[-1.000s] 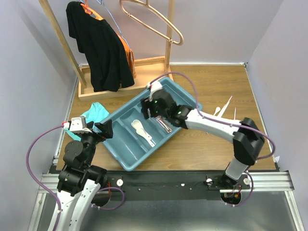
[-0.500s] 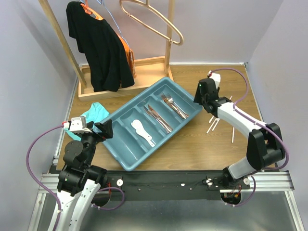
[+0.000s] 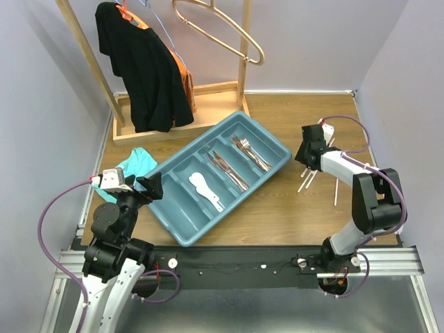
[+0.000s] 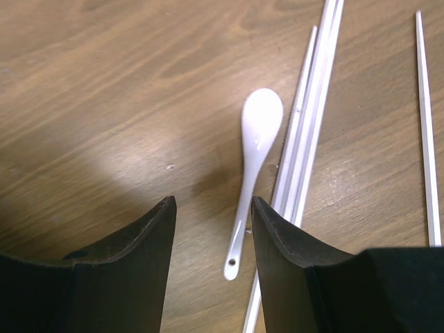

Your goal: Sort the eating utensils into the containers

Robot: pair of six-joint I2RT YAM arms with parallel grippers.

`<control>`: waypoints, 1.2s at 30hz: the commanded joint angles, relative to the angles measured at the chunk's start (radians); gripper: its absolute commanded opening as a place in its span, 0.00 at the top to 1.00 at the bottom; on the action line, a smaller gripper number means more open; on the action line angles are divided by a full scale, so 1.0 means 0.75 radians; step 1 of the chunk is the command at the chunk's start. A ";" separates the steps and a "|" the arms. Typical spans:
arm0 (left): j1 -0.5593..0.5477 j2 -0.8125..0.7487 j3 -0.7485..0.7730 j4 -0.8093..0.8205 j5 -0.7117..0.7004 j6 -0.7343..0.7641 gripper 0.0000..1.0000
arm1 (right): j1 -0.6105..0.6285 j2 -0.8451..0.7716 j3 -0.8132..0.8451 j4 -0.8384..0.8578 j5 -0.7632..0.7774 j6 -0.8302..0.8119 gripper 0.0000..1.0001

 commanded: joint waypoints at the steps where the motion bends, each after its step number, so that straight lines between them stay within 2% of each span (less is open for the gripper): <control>1: 0.009 -0.004 0.005 0.012 0.019 0.019 0.01 | -0.058 0.052 -0.042 0.066 -0.046 0.077 0.46; 13: 0.009 0.002 0.007 0.014 0.021 0.017 0.01 | -0.117 0.148 -0.016 0.105 -0.085 0.079 0.57; 19: 0.009 0.002 0.005 0.016 0.019 0.019 0.01 | -0.125 0.203 0.005 0.085 -0.087 0.092 0.67; 20: 0.009 0.002 0.007 0.016 0.019 0.017 0.01 | -0.125 0.203 0.005 0.077 -0.085 0.090 0.71; 24: 0.009 0.004 0.005 0.018 0.021 0.019 0.01 | -0.125 0.163 -0.001 0.066 -0.065 0.065 0.82; 27: 0.009 0.006 0.005 0.020 0.025 0.019 0.01 | -0.127 0.105 0.017 0.038 -0.016 0.014 0.96; 32: 0.009 0.008 0.005 0.022 0.025 0.019 0.01 | -0.125 -0.017 0.052 -0.005 0.038 -0.061 0.99; 36: 0.009 0.012 0.003 0.024 0.027 0.019 0.01 | -0.107 -0.134 0.070 0.001 -0.044 -0.143 0.99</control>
